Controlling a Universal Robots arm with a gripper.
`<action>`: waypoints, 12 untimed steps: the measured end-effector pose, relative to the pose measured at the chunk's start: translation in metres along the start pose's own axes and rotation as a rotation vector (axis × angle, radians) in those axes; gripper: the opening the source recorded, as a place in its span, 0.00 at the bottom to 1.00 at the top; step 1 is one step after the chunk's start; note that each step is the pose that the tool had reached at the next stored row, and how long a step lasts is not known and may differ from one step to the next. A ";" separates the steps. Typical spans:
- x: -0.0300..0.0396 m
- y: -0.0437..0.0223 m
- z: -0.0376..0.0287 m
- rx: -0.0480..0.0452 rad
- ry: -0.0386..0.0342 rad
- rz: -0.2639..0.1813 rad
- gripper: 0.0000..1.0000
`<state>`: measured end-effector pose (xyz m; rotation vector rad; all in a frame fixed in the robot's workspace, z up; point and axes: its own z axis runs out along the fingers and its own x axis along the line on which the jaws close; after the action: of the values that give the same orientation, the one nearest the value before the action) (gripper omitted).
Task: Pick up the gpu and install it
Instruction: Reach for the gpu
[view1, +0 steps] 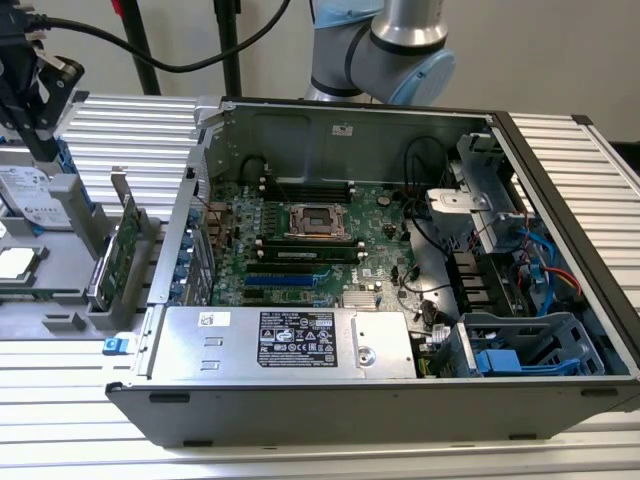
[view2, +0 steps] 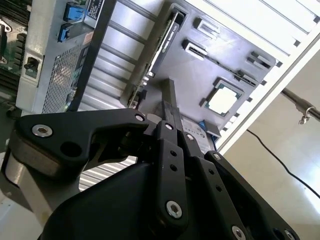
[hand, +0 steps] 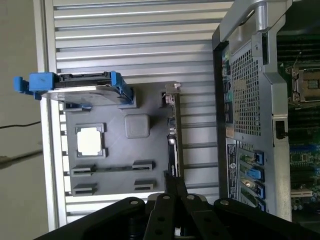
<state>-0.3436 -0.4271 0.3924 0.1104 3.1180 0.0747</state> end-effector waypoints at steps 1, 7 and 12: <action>0.0005 -0.0002 0.0000 0.0000 0.0001 0.000 0.00; 0.0035 -0.0016 -0.0002 0.0001 0.0001 0.000 0.00; 0.0057 -0.0028 -0.0003 0.0000 0.0000 0.000 0.00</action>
<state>-0.3495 -0.4295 0.3924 0.1104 3.1180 0.0746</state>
